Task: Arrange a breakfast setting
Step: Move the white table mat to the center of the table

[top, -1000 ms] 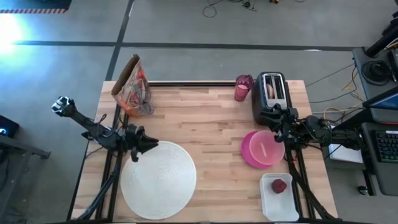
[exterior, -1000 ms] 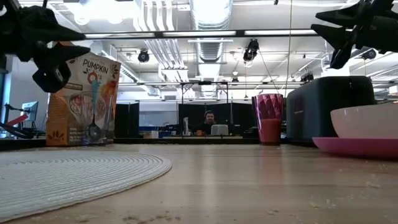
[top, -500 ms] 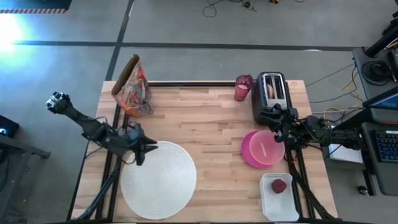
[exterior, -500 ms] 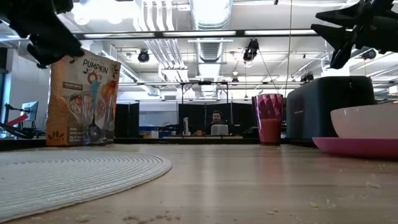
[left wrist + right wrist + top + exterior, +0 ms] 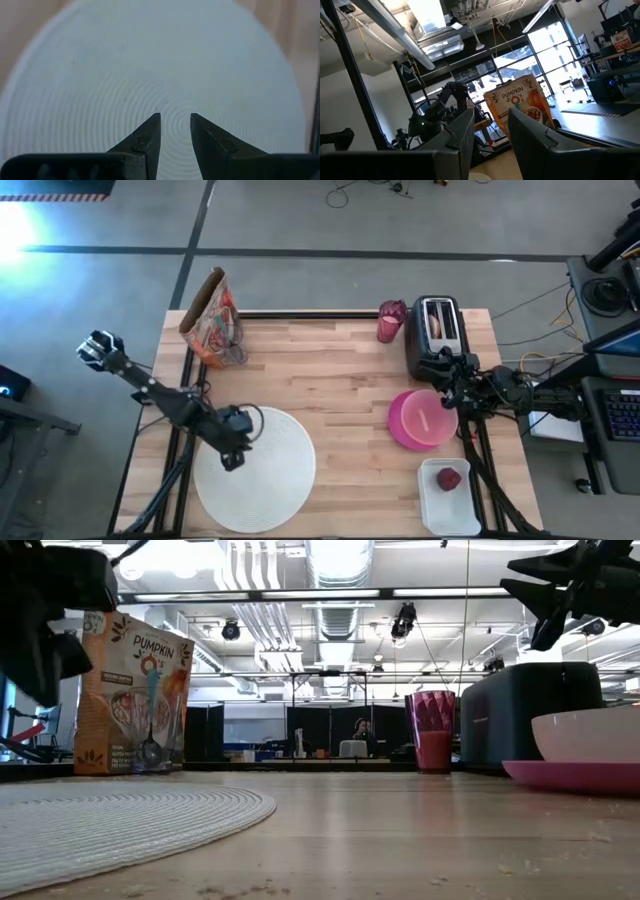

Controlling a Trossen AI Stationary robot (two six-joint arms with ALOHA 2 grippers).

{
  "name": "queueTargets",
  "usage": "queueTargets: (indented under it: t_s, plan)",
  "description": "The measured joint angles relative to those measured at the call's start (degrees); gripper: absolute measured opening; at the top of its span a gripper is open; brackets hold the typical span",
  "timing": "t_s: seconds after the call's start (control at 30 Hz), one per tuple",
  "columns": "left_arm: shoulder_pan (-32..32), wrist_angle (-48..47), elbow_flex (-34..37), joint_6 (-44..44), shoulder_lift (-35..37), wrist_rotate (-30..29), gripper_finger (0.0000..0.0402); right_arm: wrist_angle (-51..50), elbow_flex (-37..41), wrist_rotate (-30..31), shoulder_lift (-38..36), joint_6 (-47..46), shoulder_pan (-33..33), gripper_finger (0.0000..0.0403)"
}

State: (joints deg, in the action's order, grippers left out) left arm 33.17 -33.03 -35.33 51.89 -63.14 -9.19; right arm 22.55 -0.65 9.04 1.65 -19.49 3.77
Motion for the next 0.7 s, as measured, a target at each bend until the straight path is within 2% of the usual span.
queueTargets:
  t_s: [0.23,0.47,0.7]
  plan:
    - [-0.02,-1.62,-3.86,0.11,-10.79,1.88,0.0088,0.0,0.01,0.0,0.0,0.0,0.0,0.0112]
    - [0.69,-4.51,-9.68,-3.52,-20.38,8.05,0.0088,0.0,0.0,0.0,0.0,0.0,0.02,0.0112]
    - [3.76,-5.06,-13.8,-2.64,-26.99,8.45,0.0088,0.0,-0.01,0.0,0.0,0.0,0.0,0.0112]
